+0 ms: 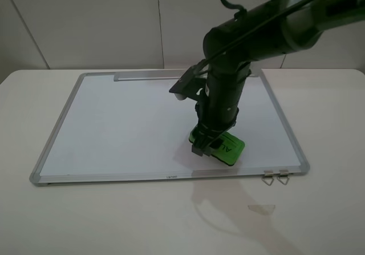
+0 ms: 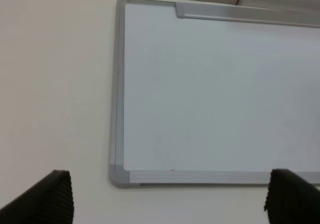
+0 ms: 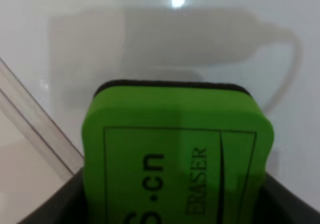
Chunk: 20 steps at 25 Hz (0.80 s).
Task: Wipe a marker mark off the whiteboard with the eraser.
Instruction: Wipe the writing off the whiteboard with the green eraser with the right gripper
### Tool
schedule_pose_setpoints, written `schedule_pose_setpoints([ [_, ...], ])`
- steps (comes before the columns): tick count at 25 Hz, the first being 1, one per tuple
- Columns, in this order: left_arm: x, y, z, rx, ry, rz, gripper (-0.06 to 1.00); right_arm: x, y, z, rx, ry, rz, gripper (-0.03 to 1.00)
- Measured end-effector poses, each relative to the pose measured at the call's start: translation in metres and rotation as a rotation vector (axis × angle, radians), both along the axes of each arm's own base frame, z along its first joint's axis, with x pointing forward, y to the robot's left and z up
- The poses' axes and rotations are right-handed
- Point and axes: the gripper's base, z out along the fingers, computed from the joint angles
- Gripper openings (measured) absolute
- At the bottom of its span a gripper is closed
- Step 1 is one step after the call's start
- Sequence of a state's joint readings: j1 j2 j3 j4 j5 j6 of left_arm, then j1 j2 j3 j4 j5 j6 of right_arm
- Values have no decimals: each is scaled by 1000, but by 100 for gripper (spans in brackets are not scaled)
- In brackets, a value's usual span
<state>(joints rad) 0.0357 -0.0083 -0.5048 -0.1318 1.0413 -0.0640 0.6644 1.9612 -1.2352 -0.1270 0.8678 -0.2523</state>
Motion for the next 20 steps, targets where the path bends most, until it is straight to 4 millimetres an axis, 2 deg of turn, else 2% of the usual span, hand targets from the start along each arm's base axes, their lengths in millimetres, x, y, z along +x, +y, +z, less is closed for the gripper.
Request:
schedule_pose_setpoints([
  [8, 0, 0, 0, 0, 0, -1, 78, 2, -1, -46, -92, 83, 30, 59],
  [20, 0, 0, 0, 0, 0, -1, 78, 4, 1, -58, -110, 118, 24, 59],
])
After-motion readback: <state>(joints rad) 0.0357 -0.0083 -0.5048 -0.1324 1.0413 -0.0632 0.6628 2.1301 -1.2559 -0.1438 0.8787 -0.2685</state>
